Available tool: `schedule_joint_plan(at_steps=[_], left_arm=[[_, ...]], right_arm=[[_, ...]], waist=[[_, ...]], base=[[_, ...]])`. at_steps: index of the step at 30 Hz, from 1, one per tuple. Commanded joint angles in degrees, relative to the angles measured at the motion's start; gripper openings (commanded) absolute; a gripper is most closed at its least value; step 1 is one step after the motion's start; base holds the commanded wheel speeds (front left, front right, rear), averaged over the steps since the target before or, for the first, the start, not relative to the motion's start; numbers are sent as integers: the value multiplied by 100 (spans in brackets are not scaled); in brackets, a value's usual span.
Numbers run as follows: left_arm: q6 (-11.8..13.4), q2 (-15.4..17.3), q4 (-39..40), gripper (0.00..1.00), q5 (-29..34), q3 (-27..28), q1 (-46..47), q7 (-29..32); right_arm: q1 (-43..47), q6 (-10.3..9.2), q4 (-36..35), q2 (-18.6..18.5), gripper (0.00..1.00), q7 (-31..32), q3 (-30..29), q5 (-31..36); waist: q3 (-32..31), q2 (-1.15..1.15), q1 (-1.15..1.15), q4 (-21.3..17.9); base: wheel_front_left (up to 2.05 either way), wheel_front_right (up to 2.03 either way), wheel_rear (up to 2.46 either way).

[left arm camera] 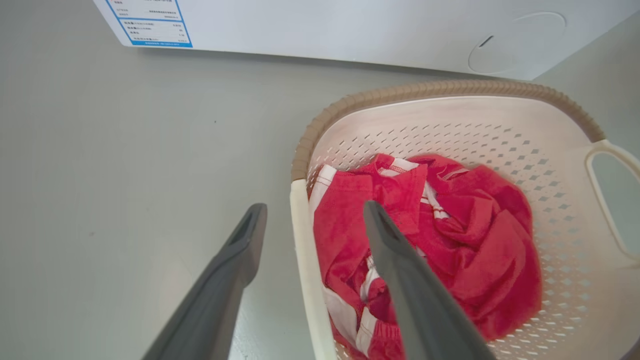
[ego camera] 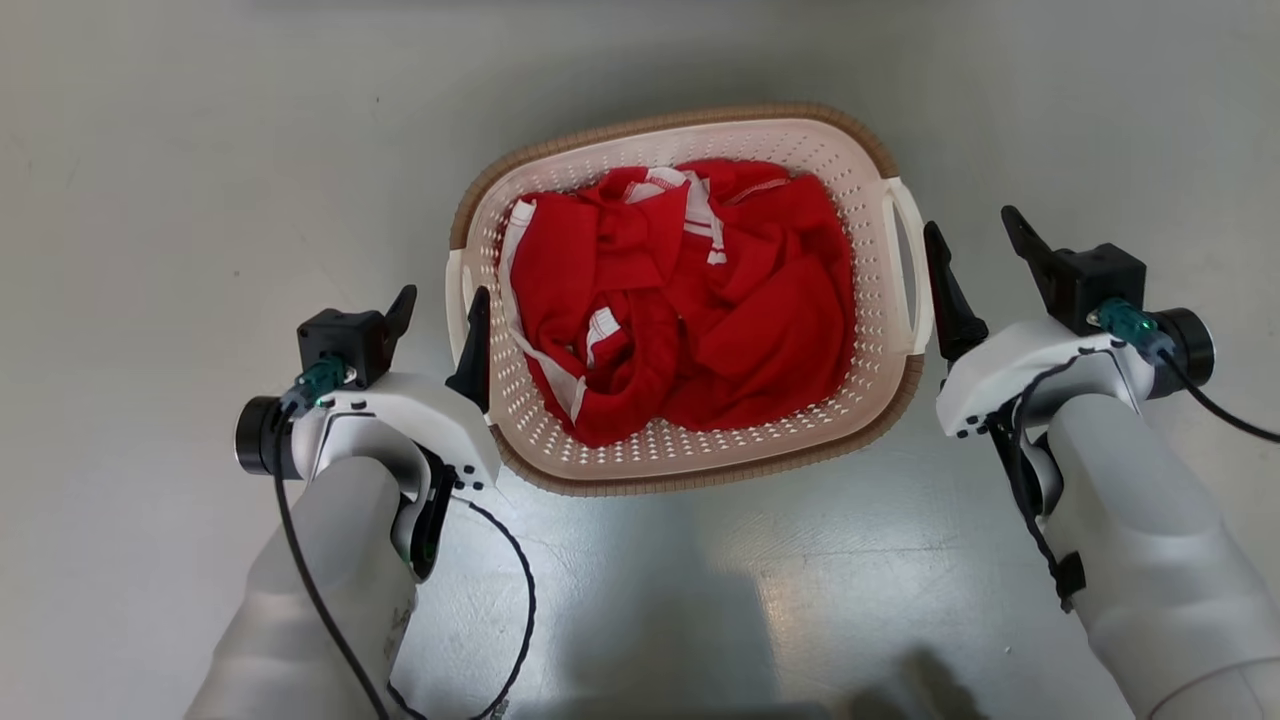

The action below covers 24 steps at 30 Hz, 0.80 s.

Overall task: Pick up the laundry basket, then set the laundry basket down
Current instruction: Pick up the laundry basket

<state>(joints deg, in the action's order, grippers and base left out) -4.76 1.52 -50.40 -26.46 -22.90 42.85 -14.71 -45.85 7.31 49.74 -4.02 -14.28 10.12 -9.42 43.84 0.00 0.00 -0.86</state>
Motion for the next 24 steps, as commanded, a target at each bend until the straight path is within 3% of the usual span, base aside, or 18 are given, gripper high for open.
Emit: schedule_joint_plan(at_steps=[1,8,17,24], left_arm=[[83,136,-37,100,-68,40,49,-29],[148,136,-550,100,-485,-366,321,-27],[194,136,-735,100,-1370,-1016,625,72],[475,136,-704,100,-1869,-1643,812,204]], right_arm=[[17,18,90,77,100,-72,110,-2],[-445,18,847,109,100,-21,263,-58],[-817,18,1211,113,100,44,799,-541],[-948,18,1370,113,100,72,1131,-821]], waist=[[42,0,0,18],[199,0,0,72],[425,0,0,106],[541,0,0,80]], base=[[0,0,0],[0,0,0],[0,0,0],[0,0,0]])
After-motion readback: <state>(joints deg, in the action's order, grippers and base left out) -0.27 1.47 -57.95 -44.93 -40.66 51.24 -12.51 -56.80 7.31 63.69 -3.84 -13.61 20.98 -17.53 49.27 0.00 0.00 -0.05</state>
